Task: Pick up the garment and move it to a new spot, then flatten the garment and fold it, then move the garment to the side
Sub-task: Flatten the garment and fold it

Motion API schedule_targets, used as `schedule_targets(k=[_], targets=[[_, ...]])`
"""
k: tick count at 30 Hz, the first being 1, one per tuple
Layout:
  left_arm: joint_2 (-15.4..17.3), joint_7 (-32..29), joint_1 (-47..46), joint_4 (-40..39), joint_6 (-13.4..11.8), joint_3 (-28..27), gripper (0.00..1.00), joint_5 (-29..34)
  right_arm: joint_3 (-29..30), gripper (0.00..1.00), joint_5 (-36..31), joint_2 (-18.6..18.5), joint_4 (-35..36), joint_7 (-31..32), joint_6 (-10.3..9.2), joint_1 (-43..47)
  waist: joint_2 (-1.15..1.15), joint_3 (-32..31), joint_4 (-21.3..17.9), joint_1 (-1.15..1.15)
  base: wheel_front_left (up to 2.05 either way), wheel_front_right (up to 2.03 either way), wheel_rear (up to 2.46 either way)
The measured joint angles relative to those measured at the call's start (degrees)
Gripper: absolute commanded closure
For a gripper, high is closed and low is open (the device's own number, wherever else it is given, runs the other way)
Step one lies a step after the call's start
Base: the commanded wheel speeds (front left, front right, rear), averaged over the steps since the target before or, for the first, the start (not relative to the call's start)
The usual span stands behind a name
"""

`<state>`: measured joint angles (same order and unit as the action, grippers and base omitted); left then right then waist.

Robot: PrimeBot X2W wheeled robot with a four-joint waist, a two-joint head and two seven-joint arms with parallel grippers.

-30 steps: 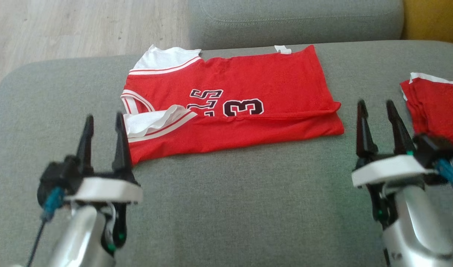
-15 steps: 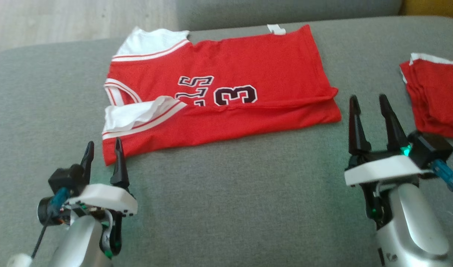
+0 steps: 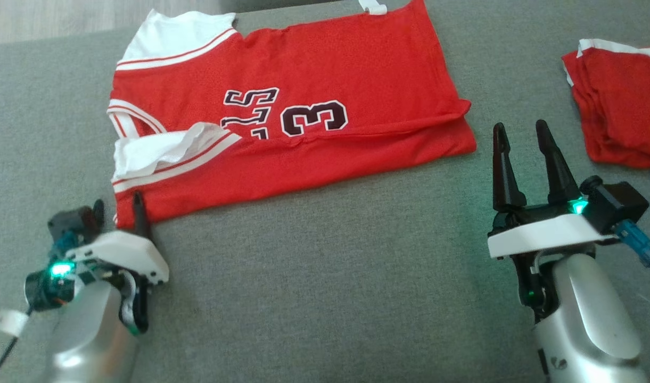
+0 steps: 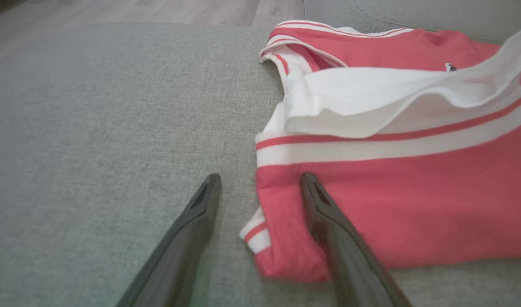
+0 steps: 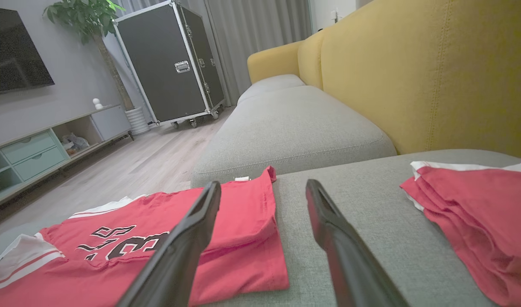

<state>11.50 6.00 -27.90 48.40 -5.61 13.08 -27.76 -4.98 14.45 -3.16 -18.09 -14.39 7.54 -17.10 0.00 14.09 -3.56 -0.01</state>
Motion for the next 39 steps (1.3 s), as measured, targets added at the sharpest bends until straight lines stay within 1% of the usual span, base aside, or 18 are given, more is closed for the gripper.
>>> schedule_targets(k=[4,5,6,9,13,17,21,24,30,35,39], targets=[[0.2,-2.6,-2.6,2.7,2.8,1.0,0.0,0.0,-0.5,0.0,0.8,0.0,0.0,0.0,0.0,0.0,0.0,0.3,0.1,0.0,0.0,0.0,0.0],[0.0,-3.8,-3.3,3.5,3.7,1.7,0.98,0.0,-0.7,0.0,0.9,0.0,-0.1,0.0,0.0,0.0,0.0,0.1,0.3,0.01,0.0,0.0,0.0],[-0.1,-4.3,-3.6,3.8,4.2,2.0,1.0,0.0,-0.7,0.0,1.1,0.0,-0.1,0.0,0.0,0.0,0.0,-0.1,0.4,0.01,0.0,0.0,0.0],[-0.7,-4.7,-3.9,4.3,5.1,2.5,1.0,-0.3,-0.9,0.0,1.2,0.0,-0.6,0.0,0.0,0.0,0.0,-0.5,0.9,0.01,0.0,0.0,0.0],[-1.1,-3.3,-3.7,4.6,5.2,3.0,1.0,-0.6,-0.3,0.0,-0.4,0.0,-3.8,0.0,0.0,-0.7,0.0,-1.4,1.5,0.01,0.0,0.0,0.0],[-1.6,0.3,-2.7,3.6,5.0,3.5,1.0,-0.5,2.2,0.0,-1.1,0.0,-9.9,1.7,0.0,-3.4,0.0,-2.3,2.4,0.0,0.0,0.0,0.0],[-1.7,4.0,-2.4,0.2,4.6,3.9,1.0,0.4,4.8,0.0,-3.5,0.0,-16.9,5.3,0.0,-6.8,0.0,-2.9,3.8,0.0,0.0,0.0,0.0],[-1.7,5.5,-2.4,-3.2,4.5,4.4,1.0,1.1,5.9,0.0,-5.8,0.0,-21.9,8.5,0.0,-10.0,0.0,-3.0,4.8,0.01,0.0,0.0,0.0],[-1.9,5.9,-2.4,-7.2,3.8,5.6,1.0,1.6,7.9,0.0,-9.2,-0.1,-32.8,14.7,0.0,-16.9,0.0,-2.8,6.4,0.0,0.0,0.0,0.0],[-2.2,5.6,-2.4,-8.8,3.8,6.7,1.0,1.6,10.8,0.0,-12.9,-0.1,-40.3,17.2,0.0,-20.6,0.0,-2.6,7.5,0.0,0.0,0.0,0.0],[-2.4,5.2,-2.3,-9.6,4.0,7.4,1.0,1.6,12.4,0.0,-14.3,-0.2,-44.7,18.1,0.0,-23.4,0.0,-2.6,8.2,0.0,0.0,0.0,0.0]])
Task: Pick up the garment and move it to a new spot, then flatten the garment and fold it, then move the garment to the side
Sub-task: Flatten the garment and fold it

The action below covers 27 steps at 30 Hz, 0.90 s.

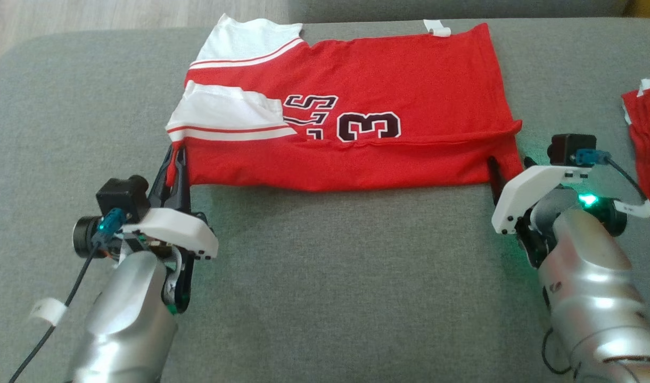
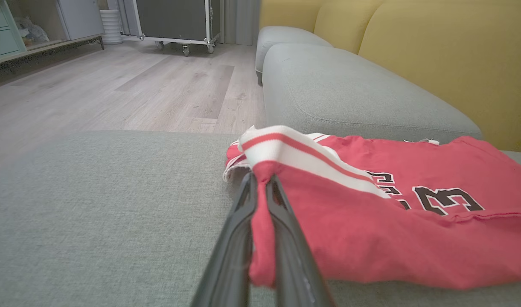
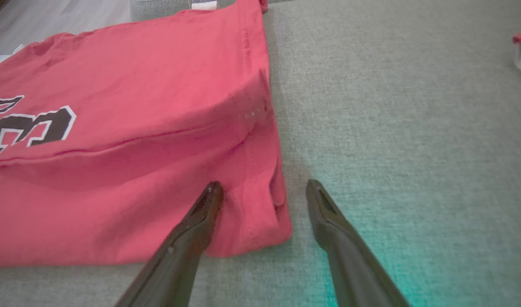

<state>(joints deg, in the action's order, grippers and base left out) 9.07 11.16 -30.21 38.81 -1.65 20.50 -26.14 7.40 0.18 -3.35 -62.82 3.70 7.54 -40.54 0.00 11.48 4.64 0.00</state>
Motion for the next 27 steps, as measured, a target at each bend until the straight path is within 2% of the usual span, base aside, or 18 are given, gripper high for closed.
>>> schedule_targets(k=[3,4,5,15,20,27], targets=[[-0.1,0.0,0.0,-0.1,0.2,0.2,1.0,0.0,0.0,0.0,-0.1,-0.2,-2.1,0.4,0.0,-1.4,0.0,0.0,0.3,0.0,0.0,0.0,0.0],[-0.1,0.0,0.1,-0.1,0.2,0.3,1.0,0.0,-0.2,0.16,0.0,-0.3,-2.9,0.4,0.0,-1.9,0.0,-0.1,0.4,0.0,0.0,0.0,0.0],[-0.1,0.0,0.1,-0.1,0.2,0.4,1.0,0.0,-0.4,1.0,-0.1,-0.3,-3.5,0.3,0.0,-2.3,0.0,-0.2,0.5,0.0,0.0,0.0,0.0],[0.6,-0.5,4.2,1.2,0.2,0.8,1.0,-0.1,-1.0,1.0,2.0,-0.1,-8.3,-6.6,0.0,-1.0,0.0,-4.2,-0.5,0.0,0.0,0.0,0.0],[1.7,-0.5,7.5,1.5,0.1,0.8,1.0,-0.5,-2.4,1.0,6.6,0.0,-9.3,-9.1,0.0,1.9,0.0,-7.6,-1.5,0.01,0.0,0.0,0.0],[2.7,-0.7,14.3,0.0,-0.2,1.7,1.0,-0.8,-8.0,1.0,14.3,0.2,-7.7,-11.9,0.0,8.5,0.0,-12.3,-3.5,0.02,0.0,0.0,0.0]])
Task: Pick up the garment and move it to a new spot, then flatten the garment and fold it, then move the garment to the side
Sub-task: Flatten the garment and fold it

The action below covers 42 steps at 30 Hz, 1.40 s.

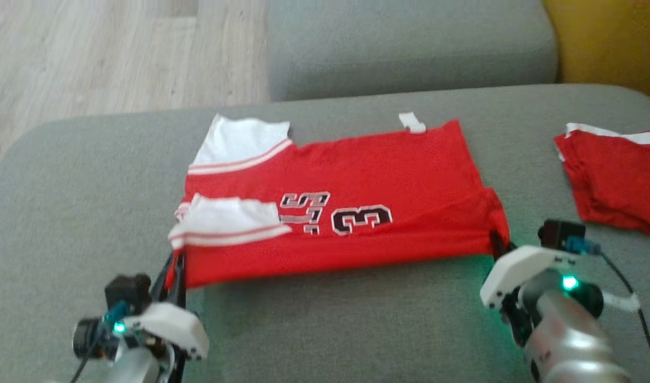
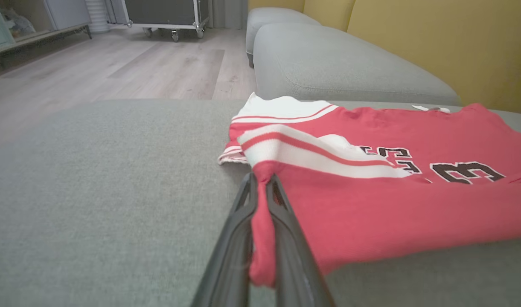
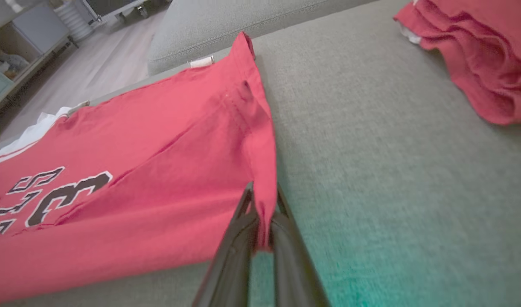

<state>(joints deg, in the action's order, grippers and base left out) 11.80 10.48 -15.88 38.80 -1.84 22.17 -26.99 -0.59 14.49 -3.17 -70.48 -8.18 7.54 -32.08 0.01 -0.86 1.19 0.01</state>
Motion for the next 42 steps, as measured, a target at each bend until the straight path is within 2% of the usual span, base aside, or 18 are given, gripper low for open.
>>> schedule_targets(k=[9,19,20,22,23,24,25,27,31,36,42], targets=[[0.3,-0.9,7.6,-4.3,-1.8,-0.6,1.0,-2.9,-4.5,1.0,4.3,0.1,7.6,-0.5,0.0,9.0,0.0,-2.8,-3.3,0.0,0.0,0.0,0.0],[1.0,-1.4,10.4,-8.1,-1.8,-1.3,1.0,-4.3,0.3,1.0,0.5,0.5,15.7,3.3,0.0,13.3,0.0,-2.4,-4.6,-0.01,0.0,0.0,0.0],[1.0,-1.5,10.4,-8.2,-1.8,-1.2,1.0,-4.3,0.9,0.85,0.1,0.5,16.7,3.6,0.0,13.9,0.0,-2.3,-4.6,-0.01,0.0,0.0,0.0],[1.0,-2.3,10.4,-8.3,-1.8,-0.9,1.0,-4.3,1.9,0.0,-0.5,0.6,18.7,4.2,0.0,15.0,0.0,-1.9,-4.6,-0.01,0.0,0.0,0.0],[1.0,-2.4,10.4,-8.3,-1.8,-0.8,0.77,-4.3,2.4,0.0,-0.7,0.6,19.7,4.6,0.0,15.4,0.0,-1.8,-4.6,-0.01,0.0,0.0,0.0],[1.1,-2.4,10.4,-8.3,-2.3,-0.8,0.35,-4.3,2.9,0.0,-0.9,0.5,20.8,4.7,0.0,15.8,0.0,-1.7,-4.6,-0.01,0.0,0.0,0.0],[1.1,-2.2,10.4,-8.4,-2.9,-1.1,0.0,-4.3,3.2,0.0,-0.9,0.4,22.2,4.7,0.0,16.3,0.0,-1.5,-4.6,-0.01,0.0,0.0,0.0],[1.1,-0.7,10.4,-8.7,-3.7,-2.0,0.0,-4.7,4.5,0.0,-1.4,0.5,24.9,4.4,0.0,17.1,0.0,-1.2,-4.6,-0.01,0.0,0.0,0.0],[1.1,2.1,10.3,-10.1,-3.8,-3.5,0.0,-4.9,7.2,0.0,-3.1,0.4,31.0,0.8,-0.01,17.7,0.0,-0.9,-4.7,-0.01,0.0,0.0,0.0],[0.8,3.8,10.3,-16.0,-1.6,-4.7,0.0,-3.1,4.2,0.0,-5.1,0.4,40.2,-4.8,0.0,18.3,0.0,-0.5,-4.7,-0.02,0.0,0.0,0.0],[-1.5,3.8,10.4,-24.6,0.1,-10.8,0.0,1.2,0.6,0.0,-7.4,0.5,47.3,-6.0,0.0,22.4,0.0,0.0,-4.6,-0.02,0.0,0.0,0.0]])
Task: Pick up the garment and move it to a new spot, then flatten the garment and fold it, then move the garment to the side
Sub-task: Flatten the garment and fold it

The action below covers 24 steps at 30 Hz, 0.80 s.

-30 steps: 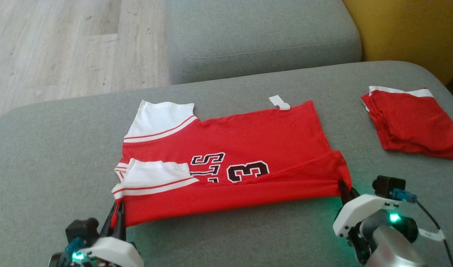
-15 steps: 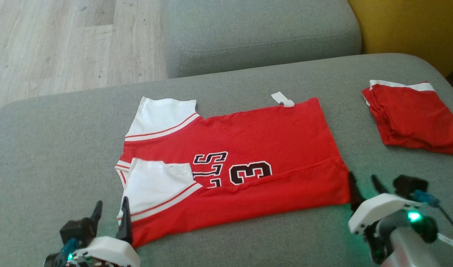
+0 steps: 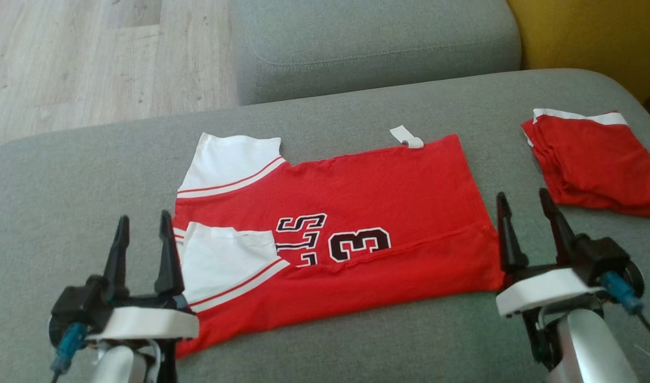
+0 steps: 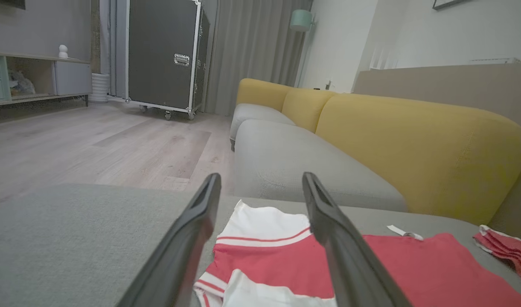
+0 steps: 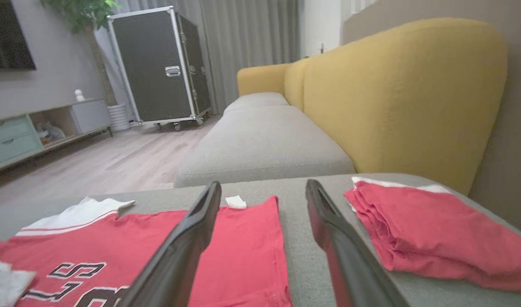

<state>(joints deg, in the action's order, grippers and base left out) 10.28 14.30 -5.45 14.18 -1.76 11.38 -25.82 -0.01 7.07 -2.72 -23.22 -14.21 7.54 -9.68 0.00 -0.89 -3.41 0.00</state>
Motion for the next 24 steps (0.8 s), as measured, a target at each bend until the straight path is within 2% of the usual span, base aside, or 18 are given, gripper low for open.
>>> schedule_targets(k=[2,5,14,19,24], targets=[[-1.4,0.0,0.3,-1.8,0.9,-1.3,0.0,1.8,-1.0,0.0,-3.3,0.0,4.0,0.0,0.0,1.8,0.0,0.2,0.0,0.0,0.0,0.0,0.0],[-3.0,0.2,2.2,-1.6,2.6,-1.9,0.0,4.3,-1.5,0.0,-3.5,0.0,7.6,0.0,-0.01,3.2,0.0,0.5,-0.2,0.0,0.0,0.0,0.0],[-5.1,0.2,3.0,1.4,5.8,-3.7,0.0,8.5,-2.3,0.0,-3.5,0.0,10.1,0.0,0.0,4.9,0.0,1.8,-0.4,0.0,0.0,0.0,0.0],[-4.4,0.2,-2.8,4.7,6.9,-3.6,0.0,10.3,-3.3,0.0,-3.5,0.0,11.0,0.0,0.0,4.1,0.0,4.2,-0.7,0.0,0.0,0.0,0.0],[0.1,-6.1,-14.3,9.2,7.9,-2.1,0.0,11.2,-6.0,0.0,-5.5,0.1,11.0,0.0,0.0,-0.3,0.0,8.0,-1.8,-0.01,0.0,0.0,0.0]])
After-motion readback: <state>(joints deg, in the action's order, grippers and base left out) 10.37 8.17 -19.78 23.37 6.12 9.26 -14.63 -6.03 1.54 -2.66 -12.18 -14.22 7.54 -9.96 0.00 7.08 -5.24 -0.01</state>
